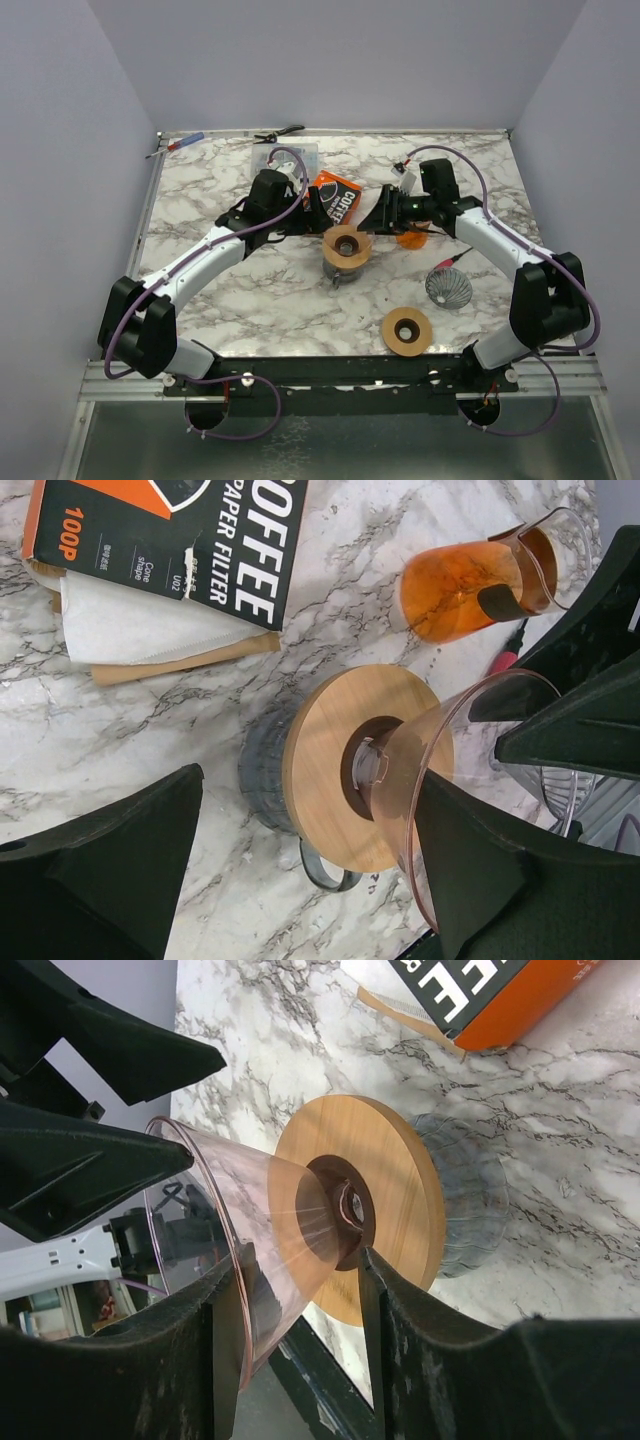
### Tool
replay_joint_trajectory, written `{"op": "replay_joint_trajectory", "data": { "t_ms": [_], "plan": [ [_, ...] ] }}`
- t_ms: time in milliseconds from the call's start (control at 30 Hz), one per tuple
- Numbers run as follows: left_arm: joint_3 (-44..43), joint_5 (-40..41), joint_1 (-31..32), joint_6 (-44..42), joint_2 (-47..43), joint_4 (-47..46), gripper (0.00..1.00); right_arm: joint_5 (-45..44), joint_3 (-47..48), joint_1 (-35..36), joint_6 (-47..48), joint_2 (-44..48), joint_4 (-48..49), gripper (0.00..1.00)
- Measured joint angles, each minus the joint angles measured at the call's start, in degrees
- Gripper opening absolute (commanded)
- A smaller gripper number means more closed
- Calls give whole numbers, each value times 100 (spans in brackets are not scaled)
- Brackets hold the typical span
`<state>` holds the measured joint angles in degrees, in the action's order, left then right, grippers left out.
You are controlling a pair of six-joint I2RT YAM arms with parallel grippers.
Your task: Place the coffee filter in the dripper
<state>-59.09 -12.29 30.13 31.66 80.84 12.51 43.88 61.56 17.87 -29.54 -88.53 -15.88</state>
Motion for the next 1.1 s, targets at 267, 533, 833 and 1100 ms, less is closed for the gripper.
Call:
{"op": "replay_joint_trajectory", "data": {
  "t_ms": [267, 533, 833, 1100],
  "plan": [
    [0, 127, 0, 2, 61, -48, 87, -2, 0, 0, 0, -7, 15, 47],
    [0, 144, 0, -4, 61, -48, 96, 0, 0, 0, 2, 9, 42, 60],
    [2, -52, 0, -87, -527, -354, 99, -17, -2, -35, 35, 686, 105, 91],
    [317, -39, -2, -76, -1672, -1167, 99, -323, -44, -35, 138, 1340, 81, 100]
  ]
}}
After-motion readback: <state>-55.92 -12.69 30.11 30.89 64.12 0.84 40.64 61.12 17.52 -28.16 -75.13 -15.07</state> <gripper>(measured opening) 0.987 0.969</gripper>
